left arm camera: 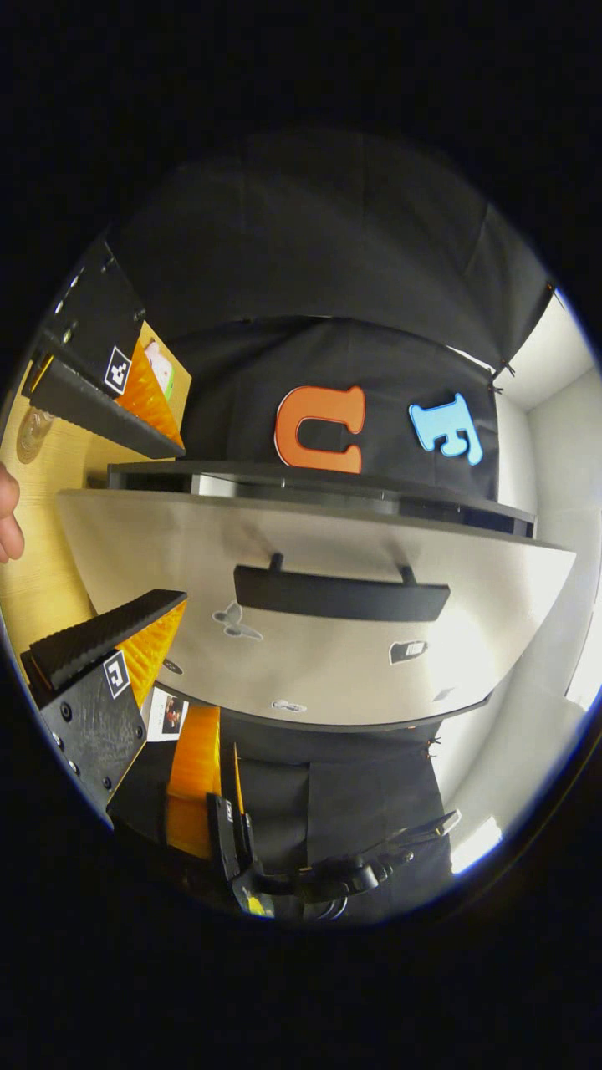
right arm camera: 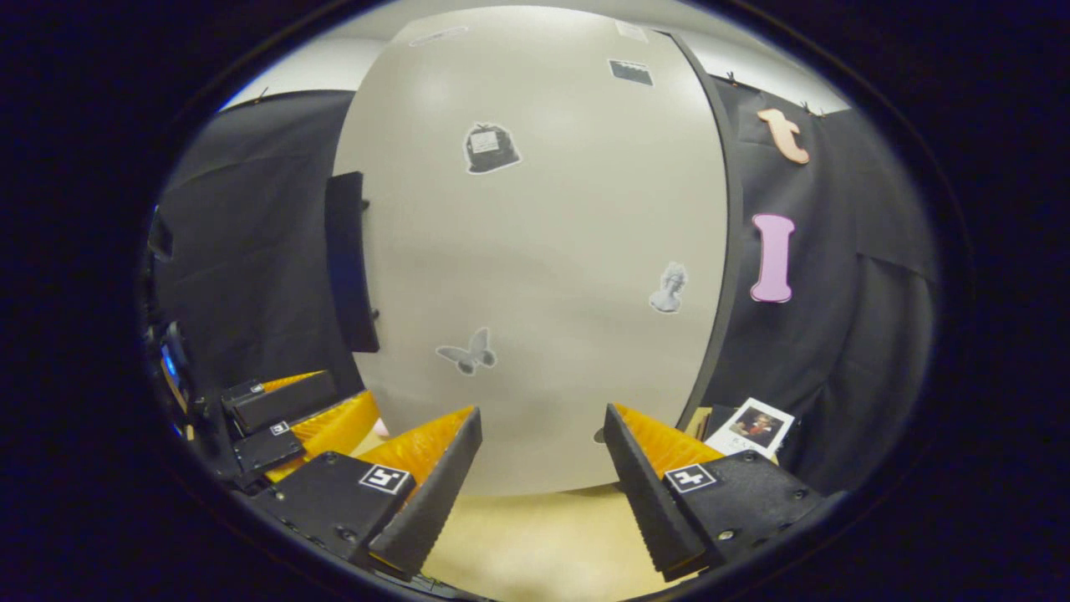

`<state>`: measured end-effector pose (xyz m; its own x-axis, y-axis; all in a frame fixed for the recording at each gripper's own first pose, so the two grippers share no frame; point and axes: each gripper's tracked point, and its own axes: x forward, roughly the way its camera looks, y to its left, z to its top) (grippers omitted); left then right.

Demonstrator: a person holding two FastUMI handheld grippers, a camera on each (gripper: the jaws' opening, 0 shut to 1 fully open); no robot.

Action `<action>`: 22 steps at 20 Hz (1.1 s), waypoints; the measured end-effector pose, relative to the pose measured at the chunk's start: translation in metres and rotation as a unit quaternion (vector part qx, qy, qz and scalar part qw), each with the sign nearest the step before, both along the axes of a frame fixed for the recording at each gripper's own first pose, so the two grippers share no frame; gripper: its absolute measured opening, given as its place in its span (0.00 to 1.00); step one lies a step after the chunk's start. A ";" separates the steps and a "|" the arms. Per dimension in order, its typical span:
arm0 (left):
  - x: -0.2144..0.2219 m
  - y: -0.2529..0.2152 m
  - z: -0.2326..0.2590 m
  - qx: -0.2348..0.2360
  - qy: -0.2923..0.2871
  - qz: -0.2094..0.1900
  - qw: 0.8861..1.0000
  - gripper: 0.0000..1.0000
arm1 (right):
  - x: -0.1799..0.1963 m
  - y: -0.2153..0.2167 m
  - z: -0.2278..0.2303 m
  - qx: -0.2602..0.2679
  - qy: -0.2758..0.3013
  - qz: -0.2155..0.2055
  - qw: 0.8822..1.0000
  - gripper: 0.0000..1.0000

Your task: Open the cabinet door with the right hand, grasp the bottle in the cabinet with the left hand and place it on the coaster, then close the cabinet door with the right hand.

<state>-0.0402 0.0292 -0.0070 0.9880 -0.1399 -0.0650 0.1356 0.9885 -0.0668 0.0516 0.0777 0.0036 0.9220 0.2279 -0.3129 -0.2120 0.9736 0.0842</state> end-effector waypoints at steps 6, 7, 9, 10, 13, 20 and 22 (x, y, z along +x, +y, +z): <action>-0.015 -0.035 -0.004 -0.008 0.026 -0.041 0.999 0.95 | 0.002 0.008 -0.012 -0.008 -0.006 0.047 0.999 0.96; -0.016 -0.034 0.000 0.004 0.024 -0.043 0.999 0.95 | 0.002 0.007 -0.011 -0.007 -0.009 0.047 0.999 0.96; -0.017 -0.032 0.008 0.014 0.018 -0.047 0.999 0.95 | 0.003 0.009 -0.008 0.002 -0.014 0.043 0.999 0.95; -0.015 -0.024 0.017 0.018 0.009 -0.033 0.999 0.95 | 0.003 0.006 -0.004 0.002 -0.021 0.035 0.999 0.96; -0.005 -0.029 0.022 -0.007 0.002 -0.042 0.999 0.95 | 0.006 -0.007 0.005 0.001 -0.036 -0.007 0.999 0.96; 0.011 -0.044 0.019 0.009 -0.002 -0.052 0.999 0.95 | -0.007 -0.031 0.003 -0.028 -0.052 -0.039 0.998 0.96; 0.017 -0.049 0.023 0.021 -0.009 -0.056 0.998 0.95 | -0.005 -0.041 0.003 -0.026 -0.051 -0.055 0.997 0.96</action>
